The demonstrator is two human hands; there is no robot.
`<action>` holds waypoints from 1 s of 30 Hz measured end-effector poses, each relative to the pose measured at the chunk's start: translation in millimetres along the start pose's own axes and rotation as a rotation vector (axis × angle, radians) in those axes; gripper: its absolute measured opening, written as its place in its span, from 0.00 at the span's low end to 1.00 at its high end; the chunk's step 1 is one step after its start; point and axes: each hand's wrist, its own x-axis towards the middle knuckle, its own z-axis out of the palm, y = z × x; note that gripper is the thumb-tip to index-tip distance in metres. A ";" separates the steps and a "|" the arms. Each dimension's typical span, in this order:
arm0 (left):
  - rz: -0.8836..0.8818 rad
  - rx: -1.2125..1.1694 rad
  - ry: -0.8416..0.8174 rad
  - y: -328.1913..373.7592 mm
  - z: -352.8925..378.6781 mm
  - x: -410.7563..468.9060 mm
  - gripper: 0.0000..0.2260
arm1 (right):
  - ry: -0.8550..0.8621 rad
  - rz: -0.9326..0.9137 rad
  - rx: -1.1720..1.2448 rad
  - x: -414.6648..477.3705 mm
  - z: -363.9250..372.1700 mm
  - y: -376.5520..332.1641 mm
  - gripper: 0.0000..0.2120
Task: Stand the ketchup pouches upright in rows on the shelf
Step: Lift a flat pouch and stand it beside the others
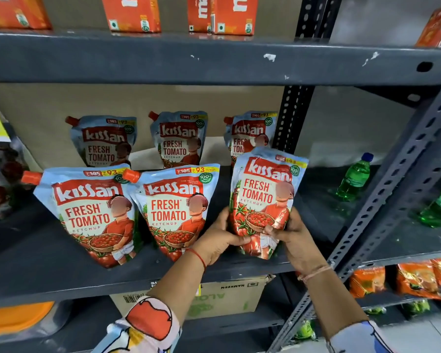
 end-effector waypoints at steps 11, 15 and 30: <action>0.139 0.149 0.289 -22.6 2.8 0.1 0.40 | -0.045 -0.017 -0.151 13.0 10.6 18.1 0.32; 0.071 0.188 0.209 -30.6 -7.1 3.1 0.45 | -0.135 0.058 -0.233 9.0 2.1 16.4 0.37; 0.102 0.411 0.214 -32.7 36.0 21.7 0.44 | -0.024 0.029 -0.478 -4.9 -39.7 14.9 0.31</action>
